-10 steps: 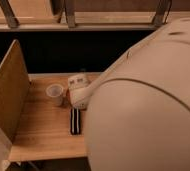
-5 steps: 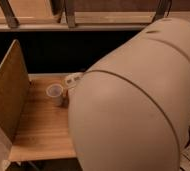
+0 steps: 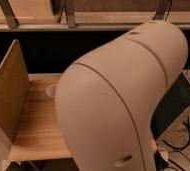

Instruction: Place the white sponge in the ceramic bowl

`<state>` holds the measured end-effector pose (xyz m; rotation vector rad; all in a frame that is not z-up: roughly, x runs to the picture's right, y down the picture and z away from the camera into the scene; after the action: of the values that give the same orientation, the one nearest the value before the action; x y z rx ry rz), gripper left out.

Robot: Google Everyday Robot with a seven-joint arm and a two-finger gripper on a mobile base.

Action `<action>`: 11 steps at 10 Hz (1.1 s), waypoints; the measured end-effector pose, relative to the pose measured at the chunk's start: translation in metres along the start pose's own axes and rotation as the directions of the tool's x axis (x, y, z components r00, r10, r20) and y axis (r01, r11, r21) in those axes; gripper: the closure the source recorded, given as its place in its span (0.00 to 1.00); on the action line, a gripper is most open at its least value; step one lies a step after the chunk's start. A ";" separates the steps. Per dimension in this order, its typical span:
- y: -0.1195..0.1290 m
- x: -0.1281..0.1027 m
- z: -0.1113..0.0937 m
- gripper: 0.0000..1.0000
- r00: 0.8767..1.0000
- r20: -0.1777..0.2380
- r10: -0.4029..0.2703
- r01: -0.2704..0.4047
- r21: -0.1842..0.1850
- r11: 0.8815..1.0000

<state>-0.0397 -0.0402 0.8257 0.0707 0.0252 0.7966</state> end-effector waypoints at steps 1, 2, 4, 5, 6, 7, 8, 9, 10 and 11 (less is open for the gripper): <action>0.006 -0.001 0.011 1.00 1.000 0.000 0.004 -0.004 -0.024 1.000; 0.017 0.002 0.021 1.00 1.000 -0.008 0.015 -0.016 -0.061 0.998; 0.042 0.016 0.037 1.00 0.998 -0.041 0.042 -0.047 -0.134 0.990; 0.046 0.019 0.039 0.97 0.998 -0.046 0.047 -0.053 -0.145 0.988; 0.046 0.018 0.039 0.89 0.998 -0.046 0.047 -0.053 -0.144 0.988; 0.046 0.018 0.039 0.79 0.998 -0.046 0.047 -0.053 -0.144 0.988; 0.046 0.018 0.039 0.69 0.998 -0.046 0.047 -0.053 -0.144 0.988; 0.046 0.018 0.039 0.59 0.998 -0.046 0.047 -0.053 -0.144 0.988; 0.045 0.018 0.039 0.48 0.998 -0.046 0.047 -0.053 -0.144 0.988; 0.045 0.019 0.039 0.36 0.998 -0.046 0.047 -0.053 -0.144 0.988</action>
<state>-0.0570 0.0025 0.8680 -0.0836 0.0056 0.8483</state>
